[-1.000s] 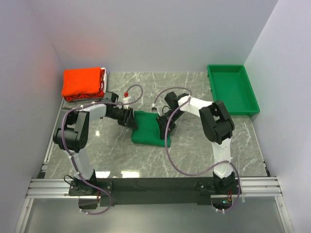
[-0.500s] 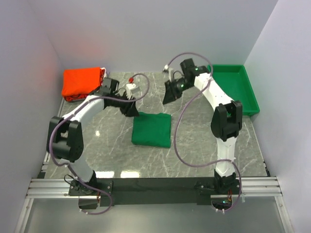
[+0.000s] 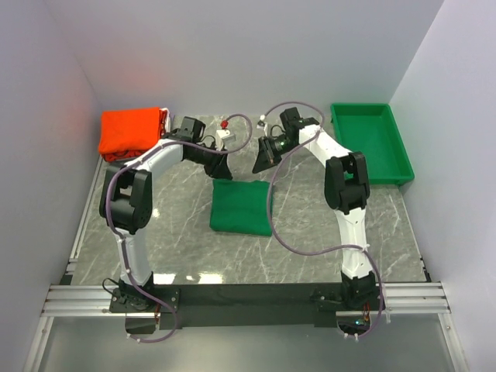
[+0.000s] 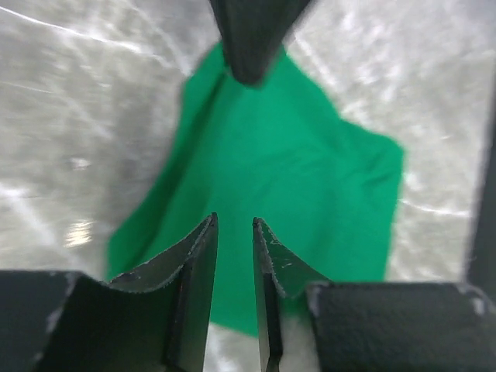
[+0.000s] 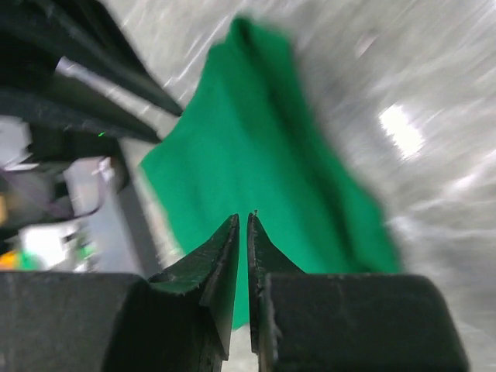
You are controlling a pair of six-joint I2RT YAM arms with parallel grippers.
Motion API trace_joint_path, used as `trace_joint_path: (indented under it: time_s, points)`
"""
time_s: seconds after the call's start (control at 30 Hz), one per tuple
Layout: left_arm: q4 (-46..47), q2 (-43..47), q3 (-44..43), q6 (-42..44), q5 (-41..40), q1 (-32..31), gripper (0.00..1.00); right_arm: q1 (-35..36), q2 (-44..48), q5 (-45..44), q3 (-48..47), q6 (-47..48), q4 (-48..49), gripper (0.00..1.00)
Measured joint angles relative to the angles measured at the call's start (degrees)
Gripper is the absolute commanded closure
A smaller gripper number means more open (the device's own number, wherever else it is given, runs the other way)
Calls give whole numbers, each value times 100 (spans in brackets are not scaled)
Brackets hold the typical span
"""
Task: Fold and stack the t-shirts
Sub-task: Fold the tshirt
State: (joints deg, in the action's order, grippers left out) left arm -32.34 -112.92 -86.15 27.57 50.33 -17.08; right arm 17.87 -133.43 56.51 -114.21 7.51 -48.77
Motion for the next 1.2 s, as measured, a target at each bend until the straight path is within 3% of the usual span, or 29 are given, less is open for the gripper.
trace_joint_path:
  time_s: [0.23,0.53,0.7,0.9,1.1,1.2]
  points:
    - [713,-249,610,-1700,590,103,70,87,575,466,1467,-472,343,86]
    - [1637,-1432,472,-3609,841,625,70,35,-319,-59,968,-1187,1005,87]
    - [1838,-1711,26,-3950,975,872,64,-96,-649,-297,529,-1344,1014,85]
    - [2013,-898,807,-4002,986,955,61,-103,-90,-380,686,-1193,1150,78]
    - [2411,599,1829,-4511,1067,848,60,90,1685,-83,2468,-1700,1805,73]
    - [2627,785,2133,-4745,1086,697,60,426,1976,101,2962,-1991,2186,72]
